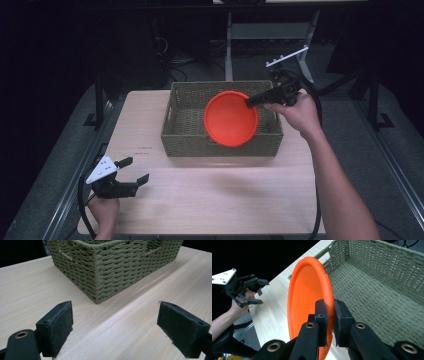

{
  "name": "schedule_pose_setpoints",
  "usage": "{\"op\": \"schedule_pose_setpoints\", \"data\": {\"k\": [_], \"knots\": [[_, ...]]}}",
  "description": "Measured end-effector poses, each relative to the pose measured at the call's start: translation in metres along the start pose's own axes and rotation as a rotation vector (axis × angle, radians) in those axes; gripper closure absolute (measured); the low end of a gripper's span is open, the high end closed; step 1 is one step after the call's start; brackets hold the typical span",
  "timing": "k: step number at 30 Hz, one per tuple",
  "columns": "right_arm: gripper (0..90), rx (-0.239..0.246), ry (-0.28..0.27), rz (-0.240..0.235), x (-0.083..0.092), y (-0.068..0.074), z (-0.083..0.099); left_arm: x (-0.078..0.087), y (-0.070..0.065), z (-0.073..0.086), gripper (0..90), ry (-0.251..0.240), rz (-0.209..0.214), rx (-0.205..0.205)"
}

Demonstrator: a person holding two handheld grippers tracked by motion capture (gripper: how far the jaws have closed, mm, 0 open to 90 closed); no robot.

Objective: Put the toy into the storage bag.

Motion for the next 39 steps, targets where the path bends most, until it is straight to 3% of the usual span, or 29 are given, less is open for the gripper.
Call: {"op": "schedule_pose_setpoints", "data": {"k": [17, 26, 39], "knots": [[82.3, -0.013, 0.016, 0.020, -0.012, -0.020, -0.025, 0.000, -0.001, 0.000, 12.6, 0.009, 0.000, -0.013], [82.3, -0.046, 0.004, 0.031, -0.020, -0.036, -0.031, 0.001, -0.001, 0.001, 12.6, 0.011, -0.001, -0.018], [82.3, -0.104, 0.023, 0.059, -0.045, -0.060, -0.034, 0.002, -0.001, 0.002, 12.6, 0.011, -0.001, -0.012]]}}
Point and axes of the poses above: each handheld gripper's, and its own axes: x roughly backward along the jaws, z roughly out of its underside, y roughly to its left, the point moved 5 cm from there along -x, roughly forward along the jaws, and after that the axes turned 14 degrees about x, right-handed, at the moved point
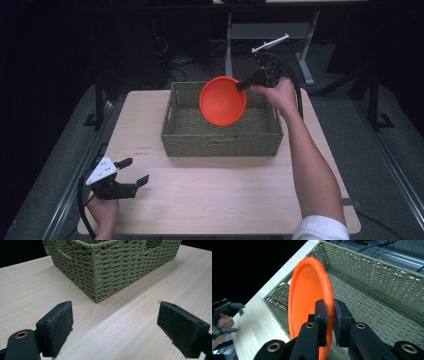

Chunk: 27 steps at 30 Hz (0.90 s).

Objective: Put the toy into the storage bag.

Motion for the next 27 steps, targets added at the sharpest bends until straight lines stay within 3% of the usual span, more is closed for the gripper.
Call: {"op": "schedule_pose_setpoints", "data": {"k": [14, 27], "knots": [[82.3, -0.061, 0.027, 0.041, -0.027, -0.026, 0.004, 0.001, 0.001, 0.001, 12.6, 0.008, -0.007, -0.005], [82.2, -0.100, 0.061, 0.051, -0.047, -0.036, 0.014, 0.001, 0.000, 0.001, 12.6, 0.005, -0.004, 0.004]]}}
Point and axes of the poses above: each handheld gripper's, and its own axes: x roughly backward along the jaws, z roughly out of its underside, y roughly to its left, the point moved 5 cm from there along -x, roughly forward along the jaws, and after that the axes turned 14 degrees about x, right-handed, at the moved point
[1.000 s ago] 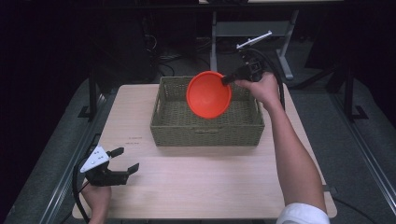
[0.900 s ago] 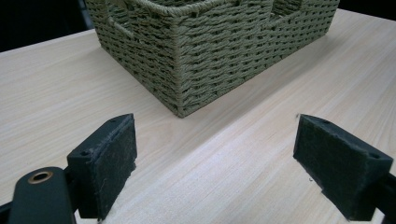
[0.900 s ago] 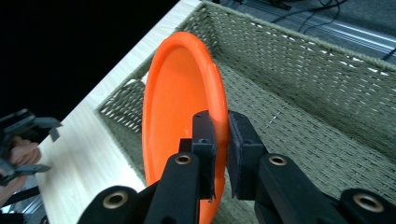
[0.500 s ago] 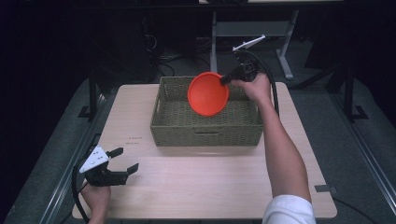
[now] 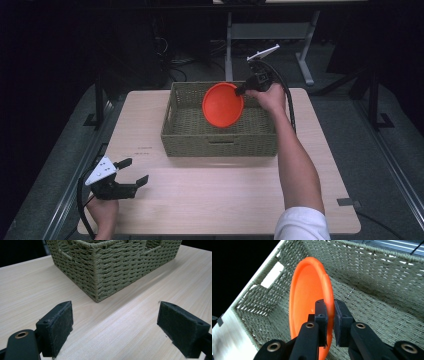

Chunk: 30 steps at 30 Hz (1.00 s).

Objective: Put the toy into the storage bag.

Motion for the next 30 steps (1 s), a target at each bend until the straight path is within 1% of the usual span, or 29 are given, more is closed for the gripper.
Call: {"op": "schedule_pose_setpoints", "data": {"k": [5, 6, 9, 13, 17, 20, 27, 30], "knots": [[82.2, -0.007, 0.007, -0.005, -0.008, -0.001, 0.001, 0.000, 0.000, 0.000, 12.6, 0.002, 0.001, -0.002], [82.2, -0.011, 0.018, -0.002, -0.012, -0.001, 0.002, 0.000, 0.000, 0.000, 12.6, 0.003, 0.000, -0.006], [82.2, -0.011, 0.022, -0.003, -0.015, -0.001, 0.003, 0.001, 0.001, 0.000, 12.6, 0.009, -0.003, -0.014], [82.2, -0.020, 0.032, -0.011, -0.023, -0.001, 0.007, 0.000, 0.000, 0.000, 12.6, -0.003, 0.003, 0.003], [82.2, -0.035, 0.049, -0.010, -0.030, -0.004, 0.014, 0.000, -0.001, 0.000, 12.6, -0.001, 0.004, -0.001], [82.1, -0.039, 0.065, -0.005, -0.033, -0.005, 0.016, -0.001, -0.001, 0.000, 12.6, 0.000, 0.004, 0.000], [82.1, -0.048, 0.072, -0.007, -0.035, -0.006, 0.019, 0.000, -0.001, 0.000, 12.6, -0.002, 0.004, 0.000], [82.1, -0.066, 0.077, -0.003, -0.037, -0.009, 0.025, -0.001, -0.001, 0.000, 12.6, -0.003, 0.005, 0.001]]}}
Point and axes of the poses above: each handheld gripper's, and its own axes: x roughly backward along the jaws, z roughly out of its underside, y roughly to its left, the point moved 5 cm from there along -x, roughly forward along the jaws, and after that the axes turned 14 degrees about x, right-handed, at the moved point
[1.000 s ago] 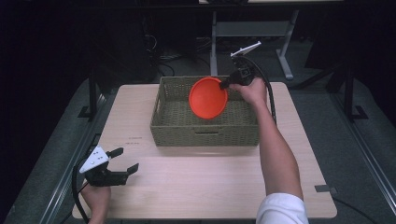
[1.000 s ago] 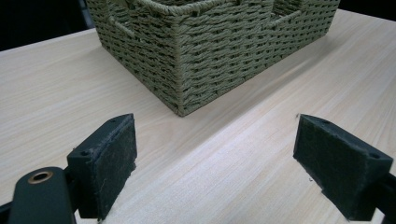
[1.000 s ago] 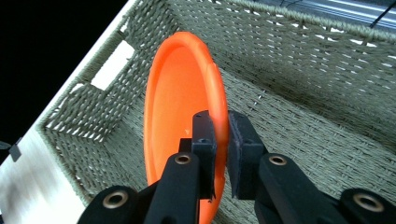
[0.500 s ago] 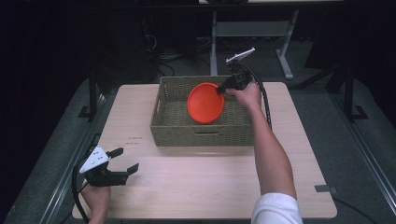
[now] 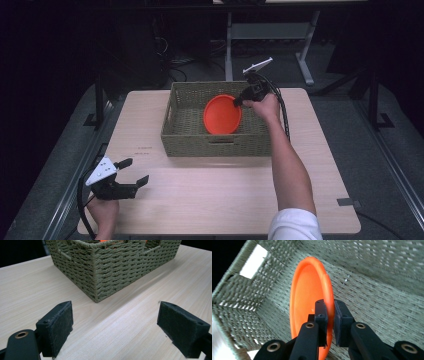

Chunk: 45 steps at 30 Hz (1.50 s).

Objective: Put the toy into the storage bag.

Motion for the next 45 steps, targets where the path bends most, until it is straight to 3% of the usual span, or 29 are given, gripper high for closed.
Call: {"op": "schedule_pose_setpoints", "data": {"k": [14, 27, 36, 40, 42, 45], "knots": [[82.1, -0.030, 0.048, 0.010, -0.010, -0.012, 0.021, -0.001, -0.002, 0.000, 12.6, 0.003, 0.004, -0.005], [82.0, -0.056, 0.073, 0.003, -0.018, -0.016, 0.025, -0.002, -0.002, 0.000, 12.6, 0.009, 0.004, -0.012], [80.7, -0.049, 0.110, 0.026, -0.020, -0.017, 0.028, -0.002, -0.002, -0.001, 12.6, 0.007, 0.001, -0.008], [76.3, -0.057, 0.125, 0.017, -0.020, -0.018, 0.029, -0.002, -0.002, -0.001, 12.6, 0.006, -0.001, -0.008], [69.7, -0.067, 0.133, 0.005, -0.021, -0.019, 0.030, -0.001, -0.002, -0.001, 12.6, 0.003, 0.003, -0.004], [67.0, -0.056, 0.163, 0.022, -0.025, -0.020, 0.032, -0.002, -0.001, -0.001, 12.6, 0.000, 0.001, -0.002]]}}
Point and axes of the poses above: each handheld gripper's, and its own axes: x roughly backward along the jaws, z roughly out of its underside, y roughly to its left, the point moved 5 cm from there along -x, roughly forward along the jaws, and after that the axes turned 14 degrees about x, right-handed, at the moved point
